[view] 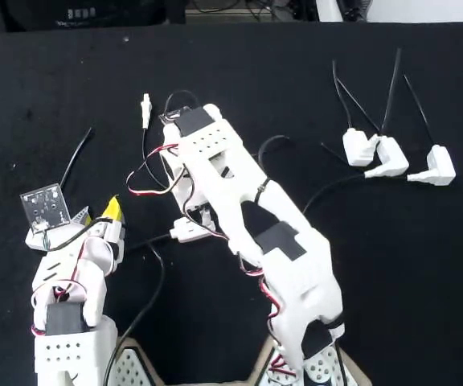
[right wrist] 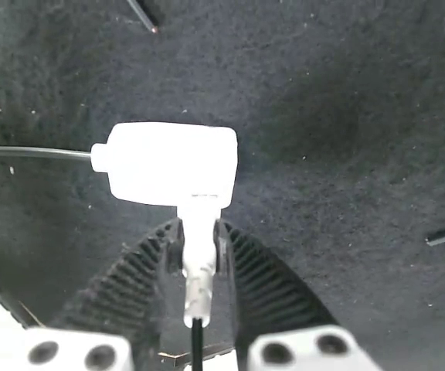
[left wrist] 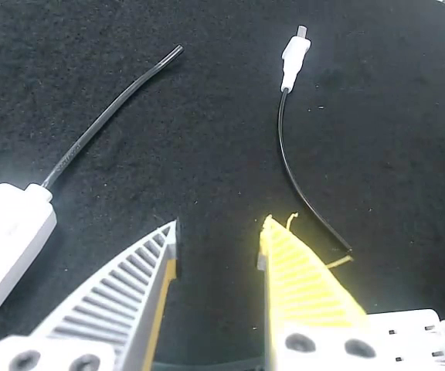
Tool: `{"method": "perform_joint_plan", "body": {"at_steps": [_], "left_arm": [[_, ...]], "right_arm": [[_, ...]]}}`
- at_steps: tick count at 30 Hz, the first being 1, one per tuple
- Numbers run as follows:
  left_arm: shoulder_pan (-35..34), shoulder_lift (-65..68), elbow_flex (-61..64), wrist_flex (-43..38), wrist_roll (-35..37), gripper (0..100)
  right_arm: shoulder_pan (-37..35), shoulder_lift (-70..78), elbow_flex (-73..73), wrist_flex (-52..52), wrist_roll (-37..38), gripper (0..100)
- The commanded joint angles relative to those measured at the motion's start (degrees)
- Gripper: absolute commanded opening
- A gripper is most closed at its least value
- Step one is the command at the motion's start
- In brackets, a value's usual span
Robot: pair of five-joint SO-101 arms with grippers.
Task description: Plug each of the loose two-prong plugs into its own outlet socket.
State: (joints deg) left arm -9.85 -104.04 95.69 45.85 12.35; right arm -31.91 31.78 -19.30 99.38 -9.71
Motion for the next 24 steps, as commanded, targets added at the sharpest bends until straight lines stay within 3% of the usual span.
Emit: {"method": "perform_joint_plan", "body": {"at_steps": [1,24], "left_arm": [[-0.6,-0.4,-0.5,-0.1,0.2,18],[-0.6,-0.4,-0.5,-0.1,0.2,18]], "right_arm": [[4.0,0.5,-1.1,1.7,-0.5,1.1],[0.1,-1.5,-4.4,1.8,-1.7,1.1]]}}
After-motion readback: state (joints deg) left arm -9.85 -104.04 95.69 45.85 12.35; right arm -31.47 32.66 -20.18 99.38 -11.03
